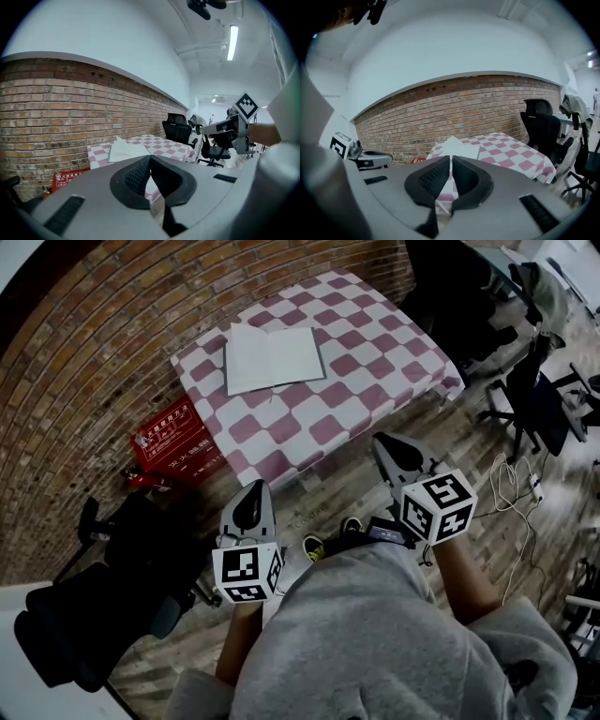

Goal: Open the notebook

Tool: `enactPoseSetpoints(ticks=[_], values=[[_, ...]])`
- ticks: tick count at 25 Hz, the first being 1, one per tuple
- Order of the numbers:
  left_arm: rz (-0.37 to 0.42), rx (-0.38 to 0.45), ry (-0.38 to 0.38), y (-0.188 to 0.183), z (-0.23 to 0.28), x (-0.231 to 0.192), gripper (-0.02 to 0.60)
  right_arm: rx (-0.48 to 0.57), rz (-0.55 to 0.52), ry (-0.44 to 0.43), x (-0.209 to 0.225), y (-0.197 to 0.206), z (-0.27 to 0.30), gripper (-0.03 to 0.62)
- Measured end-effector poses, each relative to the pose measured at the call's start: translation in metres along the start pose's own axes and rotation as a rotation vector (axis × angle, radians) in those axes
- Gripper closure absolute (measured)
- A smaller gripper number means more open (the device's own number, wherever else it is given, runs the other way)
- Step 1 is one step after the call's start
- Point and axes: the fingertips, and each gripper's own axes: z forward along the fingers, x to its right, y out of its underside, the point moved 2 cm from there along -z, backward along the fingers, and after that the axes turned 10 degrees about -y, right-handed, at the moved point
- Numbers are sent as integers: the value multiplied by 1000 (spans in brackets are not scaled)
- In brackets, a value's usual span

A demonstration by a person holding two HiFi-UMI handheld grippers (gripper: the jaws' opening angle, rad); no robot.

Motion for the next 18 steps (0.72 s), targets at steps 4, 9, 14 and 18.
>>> enactPoseSetpoints(ticks=[4, 9, 14, 18], values=[[0, -4, -20, -12, 7, 10, 571, 15, 21, -11, 15, -4, -9, 559], [-29, -8, -32, -25, 19, 27, 571, 46, 20, 0, 34, -13, -16, 559], [-26, 2, -35, -35, 30, 38, 571, 80, 25, 11, 51, -20, -16, 559], [-19, -8, -31, -34, 36, 45, 571, 83, 46, 10, 60, -19, -14, 559]])
